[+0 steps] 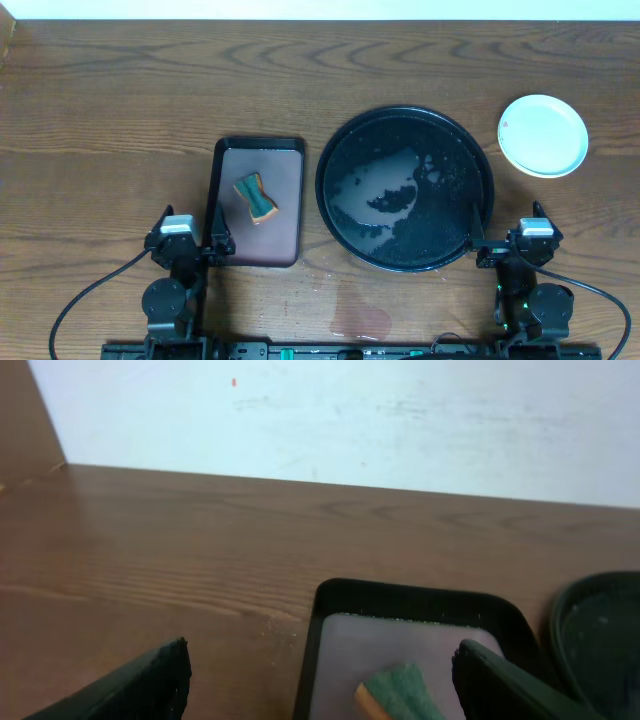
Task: Clean dirty plates on tray and stack at the side
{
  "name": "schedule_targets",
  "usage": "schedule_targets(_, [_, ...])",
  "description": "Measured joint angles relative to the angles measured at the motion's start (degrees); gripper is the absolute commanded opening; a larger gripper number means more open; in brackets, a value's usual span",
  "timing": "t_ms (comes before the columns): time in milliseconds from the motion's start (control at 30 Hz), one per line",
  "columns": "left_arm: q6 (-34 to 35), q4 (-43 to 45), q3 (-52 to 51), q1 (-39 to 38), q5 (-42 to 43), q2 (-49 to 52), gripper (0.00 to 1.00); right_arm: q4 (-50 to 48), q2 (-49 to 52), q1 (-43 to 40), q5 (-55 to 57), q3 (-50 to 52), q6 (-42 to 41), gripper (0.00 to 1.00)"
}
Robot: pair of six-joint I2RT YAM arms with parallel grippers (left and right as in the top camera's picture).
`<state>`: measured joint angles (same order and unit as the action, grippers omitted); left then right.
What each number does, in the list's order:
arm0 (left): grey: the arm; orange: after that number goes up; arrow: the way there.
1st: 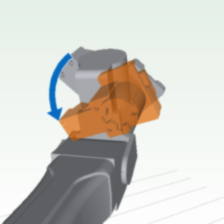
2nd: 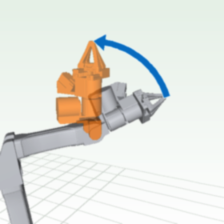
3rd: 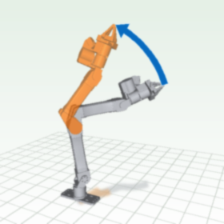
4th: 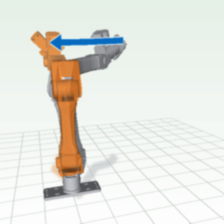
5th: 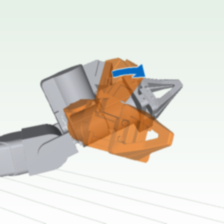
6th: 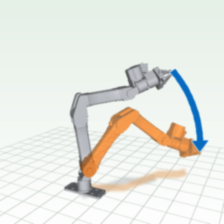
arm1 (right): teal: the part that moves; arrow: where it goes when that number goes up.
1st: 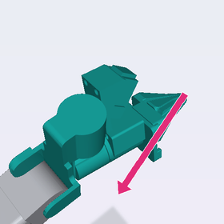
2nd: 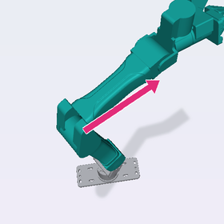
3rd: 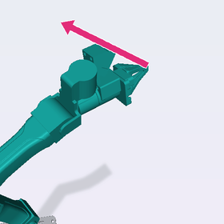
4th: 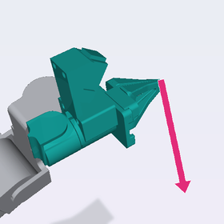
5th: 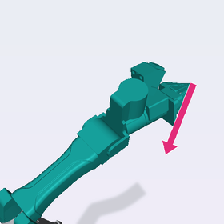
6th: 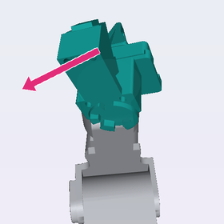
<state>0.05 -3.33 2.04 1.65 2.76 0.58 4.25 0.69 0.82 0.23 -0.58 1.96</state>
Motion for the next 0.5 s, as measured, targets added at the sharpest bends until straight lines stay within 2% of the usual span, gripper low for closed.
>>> schedule_targets(500, [-1.6,0.2,-0.1,-0.3,0.5,0.0,0.84,0.0,0.0,0.0,0.0,0.0,0.0,0.99])
